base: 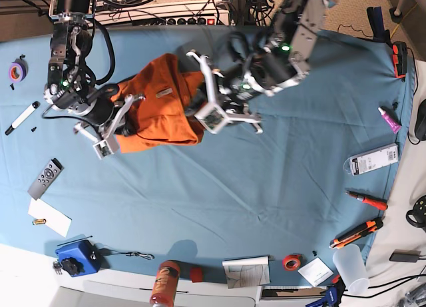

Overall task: Layout the t-shirt on the table in an organized manner, then fold the t-shirt properly
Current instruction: 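Grasp the orange bundle with the left gripper while the right gripper presses it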

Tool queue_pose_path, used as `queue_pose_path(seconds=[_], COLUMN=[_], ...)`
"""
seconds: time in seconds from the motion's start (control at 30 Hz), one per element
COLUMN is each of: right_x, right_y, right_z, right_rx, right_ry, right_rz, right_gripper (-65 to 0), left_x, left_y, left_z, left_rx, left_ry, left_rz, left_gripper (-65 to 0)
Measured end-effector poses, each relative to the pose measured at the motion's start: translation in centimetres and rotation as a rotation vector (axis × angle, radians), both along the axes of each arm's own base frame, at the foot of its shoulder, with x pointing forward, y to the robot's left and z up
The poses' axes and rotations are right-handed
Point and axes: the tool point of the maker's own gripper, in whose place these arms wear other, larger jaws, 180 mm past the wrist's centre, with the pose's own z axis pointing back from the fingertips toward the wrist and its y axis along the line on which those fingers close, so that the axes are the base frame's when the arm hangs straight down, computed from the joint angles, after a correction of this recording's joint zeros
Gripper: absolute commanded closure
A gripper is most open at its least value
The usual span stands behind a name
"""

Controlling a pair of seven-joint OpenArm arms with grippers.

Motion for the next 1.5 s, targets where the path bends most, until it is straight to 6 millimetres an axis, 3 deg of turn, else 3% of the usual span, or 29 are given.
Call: queue_pose_path(seconds=[0.13,0.27,0.4,0.57,0.8,0.97,1.13,1.23,1.33,1.4,1.5], right_x=[-0.1,-0.4,-0.4,-0.4,0.3,2.3,2.8,2.7,2.7,2.7,2.7], right_y=[0.7,2.7,3.2,3.2,2.0,-0.8,-3.1,-3.8,-4.2,-4.3,-4.6], right_z=[-2.0,-2.0,-1.8,-1.9,-1.2,1.3,2.3,2.4,2.5,2.5,2.4], right_rx=[0.065,0.124,0.148,0.147,0.145,0.142,0.13,0.111,0.098,0.094,0.08], right_ry=[0.054,0.061,0.062,0.066,0.043,-0.04,-0.066,-0.062,-0.063,-0.062,-0.059], right_rz=[-0.007,0.028,0.038,0.039,0.006,-0.076,-0.136,-0.141,-0.142,-0.142,-0.145], right_gripper=[0.0,0.0,0.0,0.0,0.0,0.0,0.0,0.0,0.0,0.0,0.0], left_x=[0.2,0.8,2.8,3.3,3.7,3.9,4.6,5.0,3.7,2.4,2.1], left_y=[-2.0,-2.6,-3.5,-3.2,-2.2,-1.0,0.3,-0.2,-0.9,-1.4,-1.3], left_z=[-0.4,-2.8,-3.9,-8.9,-11.0,-10.6,-6.7,-3.9,-3.6,-4.4,-4.7], left_rx=[-0.041,-0.001,0.012,0.111,0.163,0.212,0.2,0.168,0.128,0.11,0.07], left_ry=[-0.021,0.02,0.031,0.146,0.21,0.243,0.218,0.164,0.181,0.218,0.263], left_rz=[-0.013,-0.006,-0.012,-0.023,0.06,0.126,0.206,0.233,0.24,0.235,0.309], left_gripper=[-7.3,-7.3,-7.3,-7.3,-7.3,-7.3,-8.2,-18.8,-34.8,-37.8,-37.8])
